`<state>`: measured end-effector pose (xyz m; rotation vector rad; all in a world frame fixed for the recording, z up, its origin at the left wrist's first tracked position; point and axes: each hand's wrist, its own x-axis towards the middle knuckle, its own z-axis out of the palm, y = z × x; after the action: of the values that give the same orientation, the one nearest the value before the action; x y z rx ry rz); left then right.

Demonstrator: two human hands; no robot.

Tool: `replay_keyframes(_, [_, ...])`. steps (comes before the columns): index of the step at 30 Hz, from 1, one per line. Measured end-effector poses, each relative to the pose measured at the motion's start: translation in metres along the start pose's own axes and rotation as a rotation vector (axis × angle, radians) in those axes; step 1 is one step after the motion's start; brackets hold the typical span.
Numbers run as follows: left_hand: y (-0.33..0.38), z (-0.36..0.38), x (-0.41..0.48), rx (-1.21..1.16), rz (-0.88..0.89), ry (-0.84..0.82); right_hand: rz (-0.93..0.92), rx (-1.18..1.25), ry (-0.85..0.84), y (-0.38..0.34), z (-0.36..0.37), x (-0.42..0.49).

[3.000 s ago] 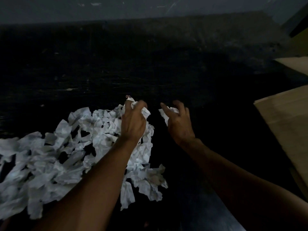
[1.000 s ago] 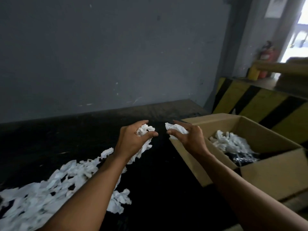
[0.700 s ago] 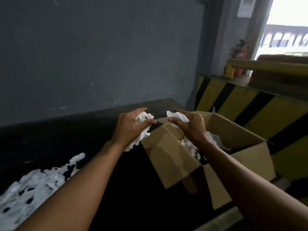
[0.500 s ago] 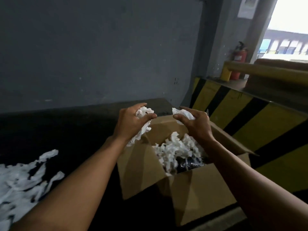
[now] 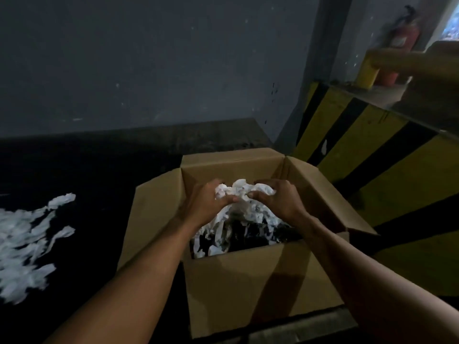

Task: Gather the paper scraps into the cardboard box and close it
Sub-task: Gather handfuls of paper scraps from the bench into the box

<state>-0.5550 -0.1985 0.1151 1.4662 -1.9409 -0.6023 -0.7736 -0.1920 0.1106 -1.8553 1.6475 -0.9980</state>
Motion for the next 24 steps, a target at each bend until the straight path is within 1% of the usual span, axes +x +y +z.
replay_keyframes(2, [-0.007,0.006,-0.003,0.048,-0.021,-0.083,0.003,-0.028,-0.074,0.005,0.009,0.002])
replay_keyframes(4, [-0.009,0.010,-0.005,0.096,-0.020,-0.132,-0.003,-0.065,-0.124,0.008,0.015,0.004])
replay_keyframes(6, [-0.007,0.014,-0.004,0.106,-0.003,-0.130,-0.008,-0.097,-0.144,0.009,0.016,0.006])
replay_keyframes(11, [-0.014,0.024,-0.008,0.121,-0.018,-0.137,0.018,-0.093,-0.136,0.016,0.016,0.006])
replay_keyframes(15, [-0.019,0.028,-0.013,0.179,-0.084,-0.186,0.026,-0.104,-0.198,0.014,0.015,0.001])
replay_keyframes(18, [-0.012,0.026,-0.016,0.214,-0.130,-0.245,0.050,-0.154,-0.301,0.015,0.013,-0.004])
replay_keyframes(20, [-0.004,0.023,-0.021,0.225,-0.142,-0.280,0.065,-0.146,-0.337,0.016,0.010,-0.006])
replay_keyframes(24, [0.000,0.019,-0.029,0.203,-0.133,-0.237,0.074,-0.064,-0.295,0.012,0.004,-0.009])
